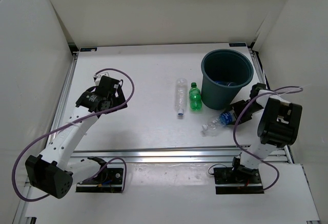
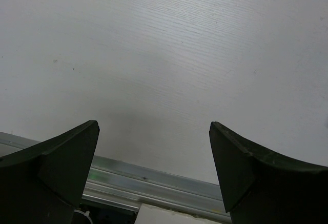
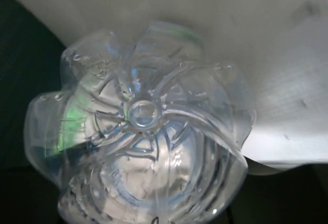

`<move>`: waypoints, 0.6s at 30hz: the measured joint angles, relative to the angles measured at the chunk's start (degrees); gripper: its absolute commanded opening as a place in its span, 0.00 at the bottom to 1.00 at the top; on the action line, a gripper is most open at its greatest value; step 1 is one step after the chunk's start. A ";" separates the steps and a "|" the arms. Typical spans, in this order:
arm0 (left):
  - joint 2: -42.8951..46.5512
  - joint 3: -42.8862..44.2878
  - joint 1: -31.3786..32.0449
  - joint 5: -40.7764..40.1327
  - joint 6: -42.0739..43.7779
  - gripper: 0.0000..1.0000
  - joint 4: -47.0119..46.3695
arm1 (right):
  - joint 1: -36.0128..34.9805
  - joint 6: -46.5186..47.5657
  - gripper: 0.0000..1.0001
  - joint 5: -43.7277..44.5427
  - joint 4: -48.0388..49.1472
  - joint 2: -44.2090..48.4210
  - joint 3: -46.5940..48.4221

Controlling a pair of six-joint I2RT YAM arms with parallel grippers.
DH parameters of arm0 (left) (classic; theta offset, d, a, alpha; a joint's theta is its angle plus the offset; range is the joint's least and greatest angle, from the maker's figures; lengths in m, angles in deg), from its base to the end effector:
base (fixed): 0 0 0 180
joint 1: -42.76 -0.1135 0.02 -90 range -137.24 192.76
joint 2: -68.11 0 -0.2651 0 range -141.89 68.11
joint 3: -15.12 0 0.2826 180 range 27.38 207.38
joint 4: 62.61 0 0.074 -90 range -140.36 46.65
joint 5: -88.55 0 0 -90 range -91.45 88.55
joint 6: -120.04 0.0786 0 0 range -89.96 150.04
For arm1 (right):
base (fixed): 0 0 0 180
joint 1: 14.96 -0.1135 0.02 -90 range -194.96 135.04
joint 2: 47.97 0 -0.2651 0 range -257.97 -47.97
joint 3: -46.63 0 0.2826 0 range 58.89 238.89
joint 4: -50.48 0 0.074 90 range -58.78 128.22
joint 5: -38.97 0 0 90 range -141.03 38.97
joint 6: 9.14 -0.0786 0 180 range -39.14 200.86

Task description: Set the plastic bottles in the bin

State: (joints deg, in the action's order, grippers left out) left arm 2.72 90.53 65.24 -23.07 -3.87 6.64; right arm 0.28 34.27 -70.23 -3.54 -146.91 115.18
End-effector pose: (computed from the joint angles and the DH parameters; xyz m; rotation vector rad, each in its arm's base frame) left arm 0.2542 -0.0739 0.2773 -0.3789 2.4697 0.0955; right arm 0.3150 -0.0590 0.0849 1.5663 2.6653 0.5442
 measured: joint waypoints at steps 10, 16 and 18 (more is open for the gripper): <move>-2.16 0.55 0.00 -0.09 -0.33 1.00 0.09 | -0.02 0.61 0.22 2.67 -16.61 27.54 1.01; -2.71 1.68 0.00 -0.48 -0.35 1.00 -0.04 | -0.02 2.27 0.21 7.78 -30.12 28.74 33.53; -2.71 1.75 0.00 -0.48 -0.35 1.00 -0.22 | -0.22 3.34 0.23 10.19 -30.18 25.57 46.75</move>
State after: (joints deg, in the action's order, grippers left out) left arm 0.01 92.28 65.24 -23.56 -4.22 6.42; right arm 0.06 37.62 -60.05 -33.73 -121.33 161.93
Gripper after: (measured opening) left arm 0.997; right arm 0.623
